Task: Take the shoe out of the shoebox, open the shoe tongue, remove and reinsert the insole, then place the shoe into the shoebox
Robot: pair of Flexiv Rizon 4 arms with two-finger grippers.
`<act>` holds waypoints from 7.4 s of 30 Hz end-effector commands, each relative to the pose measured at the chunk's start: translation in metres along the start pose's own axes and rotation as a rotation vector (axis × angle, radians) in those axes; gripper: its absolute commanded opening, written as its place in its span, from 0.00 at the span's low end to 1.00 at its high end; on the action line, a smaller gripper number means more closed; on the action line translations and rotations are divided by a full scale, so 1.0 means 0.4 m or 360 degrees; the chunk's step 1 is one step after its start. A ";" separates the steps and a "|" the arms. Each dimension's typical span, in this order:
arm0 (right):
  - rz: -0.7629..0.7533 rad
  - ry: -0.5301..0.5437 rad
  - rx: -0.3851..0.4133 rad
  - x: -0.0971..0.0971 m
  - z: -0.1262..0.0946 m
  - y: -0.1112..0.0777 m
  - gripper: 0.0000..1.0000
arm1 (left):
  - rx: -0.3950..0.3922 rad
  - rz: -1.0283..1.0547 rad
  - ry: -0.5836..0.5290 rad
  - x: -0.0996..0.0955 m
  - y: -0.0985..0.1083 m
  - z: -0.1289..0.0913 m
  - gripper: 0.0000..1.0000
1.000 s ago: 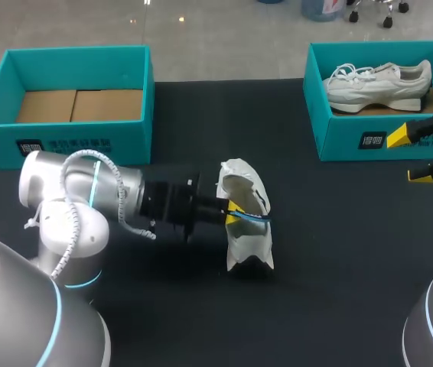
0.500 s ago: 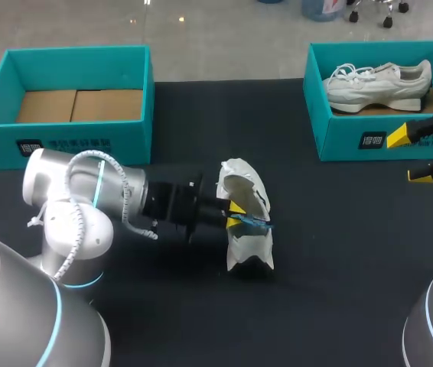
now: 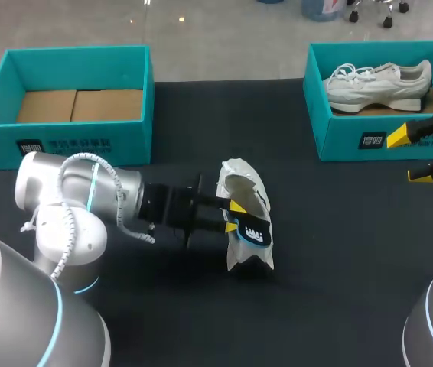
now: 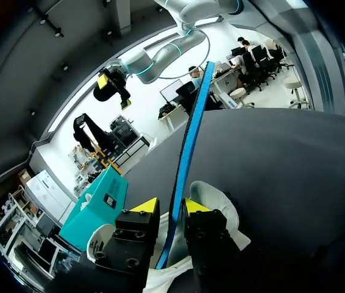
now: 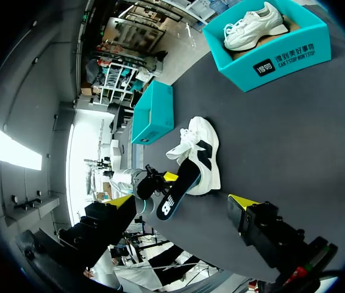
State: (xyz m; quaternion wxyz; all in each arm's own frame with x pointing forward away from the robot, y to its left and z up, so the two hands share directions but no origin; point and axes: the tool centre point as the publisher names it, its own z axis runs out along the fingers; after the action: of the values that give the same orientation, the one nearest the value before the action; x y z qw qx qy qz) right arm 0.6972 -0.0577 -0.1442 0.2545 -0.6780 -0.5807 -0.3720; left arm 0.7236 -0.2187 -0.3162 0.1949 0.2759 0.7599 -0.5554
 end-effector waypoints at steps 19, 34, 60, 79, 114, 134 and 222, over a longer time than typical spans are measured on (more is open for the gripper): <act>0.0002 -0.0004 -0.0001 -0.001 0.001 -0.001 1.00 | -0.0148 0.0102 0.0082 -0.014 0.083 -0.005 0.00; 0.0002 -0.0004 -0.0001 -0.001 0.001 -0.001 1.00 | -0.0198 0.0063 0.0069 -0.008 0.113 0.011 0.21; 0.0002 -0.0004 -0.0001 -0.001 0.001 -0.001 1.00 | -0.0200 0.0132 0.0082 0.008 0.099 0.022 0.00; 0.0002 -0.0004 -0.0001 -0.001 0.001 -0.001 1.00 | -0.0250 0.0096 0.0005 -0.014 0.126 0.014 0.42; 0.0002 -0.0004 -0.0001 -0.001 0.001 -0.001 1.00 | -0.0295 0.0141 -0.0012 -0.030 0.160 0.055 0.00; 0.0002 -0.0004 -0.0001 -0.001 0.001 -0.001 1.00 | -0.0213 0.0173 -0.0023 -0.008 0.090 0.046 0.00; 0.0002 -0.0004 -0.0001 -0.001 0.001 -0.001 1.00 | -0.0269 0.0365 0.0254 -0.018 0.011 -0.036 0.17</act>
State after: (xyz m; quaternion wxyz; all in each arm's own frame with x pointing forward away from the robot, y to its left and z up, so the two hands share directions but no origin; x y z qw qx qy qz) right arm 0.6971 -0.0577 -0.1442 0.2544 -0.6780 -0.5807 -0.3720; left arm 0.7293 -0.2106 -0.3213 0.2416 0.3706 0.7719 -0.4565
